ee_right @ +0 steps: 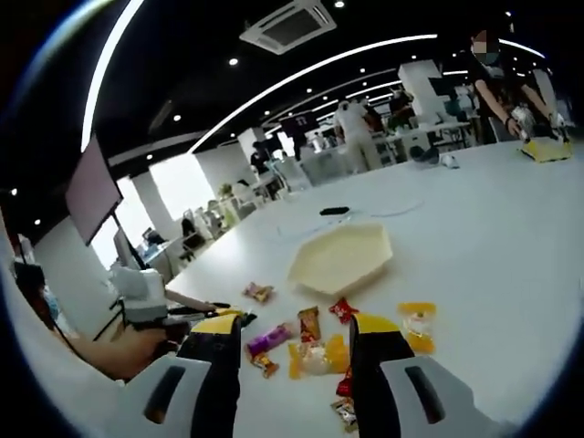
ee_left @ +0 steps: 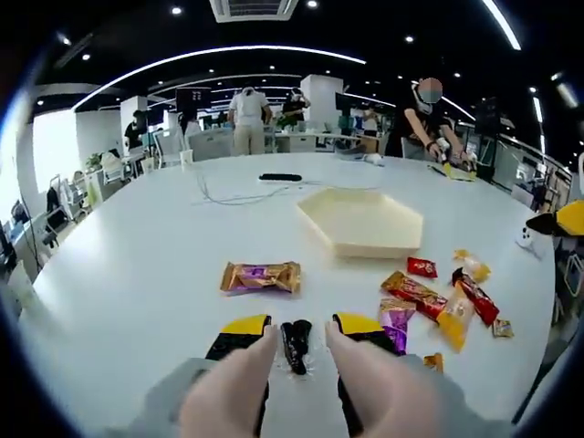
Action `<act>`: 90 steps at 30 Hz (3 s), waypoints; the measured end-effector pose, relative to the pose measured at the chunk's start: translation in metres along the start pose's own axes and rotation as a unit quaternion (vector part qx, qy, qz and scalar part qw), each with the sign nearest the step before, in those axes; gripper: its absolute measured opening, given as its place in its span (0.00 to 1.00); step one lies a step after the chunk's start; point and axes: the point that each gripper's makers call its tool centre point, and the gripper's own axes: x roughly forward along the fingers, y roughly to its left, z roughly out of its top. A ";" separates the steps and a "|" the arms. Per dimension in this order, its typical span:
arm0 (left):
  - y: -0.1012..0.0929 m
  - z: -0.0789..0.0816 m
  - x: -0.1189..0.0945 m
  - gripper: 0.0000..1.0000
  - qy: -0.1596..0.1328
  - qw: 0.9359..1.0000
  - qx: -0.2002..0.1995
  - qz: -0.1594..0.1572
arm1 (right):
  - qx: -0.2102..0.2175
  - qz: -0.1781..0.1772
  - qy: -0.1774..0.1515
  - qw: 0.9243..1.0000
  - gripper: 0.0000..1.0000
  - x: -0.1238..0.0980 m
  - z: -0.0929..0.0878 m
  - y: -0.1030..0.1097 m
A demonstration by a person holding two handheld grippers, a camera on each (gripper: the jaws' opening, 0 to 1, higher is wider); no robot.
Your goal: Place the target food into the container with the food tongs after gripping and lifting it, then release it inside without dropping or visibly crushing the food.
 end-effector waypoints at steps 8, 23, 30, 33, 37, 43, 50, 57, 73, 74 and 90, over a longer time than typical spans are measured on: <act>0.001 -0.001 0.008 0.26 0.015 1.000 0.001 0.016 | -0.011 -0.005 0.005 1.000 0.48 -0.005 -0.002 0.002; 0.003 -0.006 0.020 0.25 0.020 0.999 0.017 0.028 | 0.016 0.000 0.015 1.000 0.45 -0.004 -0.013 0.006; 0.018 -0.004 0.017 0.20 0.009 0.999 0.010 0.053 | 0.007 0.032 0.033 0.999 0.42 0.009 -0.012 0.018; 0.021 -0.004 0.016 0.17 0.003 0.999 -0.001 0.052 | -0.006 0.039 0.042 0.998 0.39 0.012 -0.014 0.019; 0.019 -0.003 0.015 0.16 0.007 0.999 0.004 0.039 | 0.002 0.041 0.042 0.998 0.39 0.012 -0.015 0.018; 0.019 -0.006 0.005 0.15 0.013 0.999 0.025 0.024 | 0.017 0.031 0.036 0.999 0.38 0.007 -0.018 0.012; 0.012 0.006 -0.006 0.15 -0.009 0.999 0.043 -0.006 | 0.030 0.021 0.027 0.999 0.38 0.004 -0.018 0.007; 0.007 0.018 -0.010 0.16 -0.021 0.999 0.042 -0.027 | 0.030 0.027 0.024 0.999 0.38 0.010 -0.017 0.012; 0.013 0.041 -0.022 0.16 -0.029 0.999 0.023 -0.035 | 0.025 0.037 0.036 0.998 0.37 0.019 -0.024 0.025; 0.013 0.044 -0.023 0.16 -0.031 0.999 0.021 -0.039 | 0.025 0.036 0.034 0.998 0.37 0.020 -0.022 0.025; 0.004 0.089 -0.007 0.17 -0.051 0.995 0.049 -0.072 | 0.025 0.029 0.021 0.999 0.37 0.023 -0.016 0.029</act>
